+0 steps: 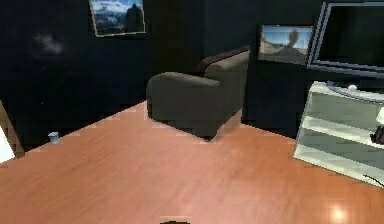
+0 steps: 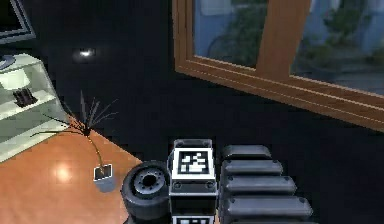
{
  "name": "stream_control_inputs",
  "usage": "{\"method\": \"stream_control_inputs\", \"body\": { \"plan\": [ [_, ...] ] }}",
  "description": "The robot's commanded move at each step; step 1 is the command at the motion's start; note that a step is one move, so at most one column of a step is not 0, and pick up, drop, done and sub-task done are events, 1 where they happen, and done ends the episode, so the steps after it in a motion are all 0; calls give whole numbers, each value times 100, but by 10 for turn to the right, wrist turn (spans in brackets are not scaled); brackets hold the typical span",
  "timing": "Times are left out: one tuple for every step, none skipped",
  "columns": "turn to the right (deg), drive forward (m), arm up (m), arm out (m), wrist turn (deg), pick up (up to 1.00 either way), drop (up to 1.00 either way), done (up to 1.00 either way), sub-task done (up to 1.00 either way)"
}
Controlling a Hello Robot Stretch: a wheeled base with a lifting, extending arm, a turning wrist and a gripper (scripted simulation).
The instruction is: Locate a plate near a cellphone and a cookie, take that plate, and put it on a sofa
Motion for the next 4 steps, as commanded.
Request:
{"method": "stream_control_inputs", "body": {
  "plan": [
    [180, 0, 0, 0, 0, 0, 0, 0, 0],
    [0, 25, 0, 0, 0, 0, 0, 0, 0],
    [-420, 0, 0, 0, 0, 0, 0, 0, 0],
    [0, 100, 0, 0, 0, 0, 0, 0, 0]
  ]
}}
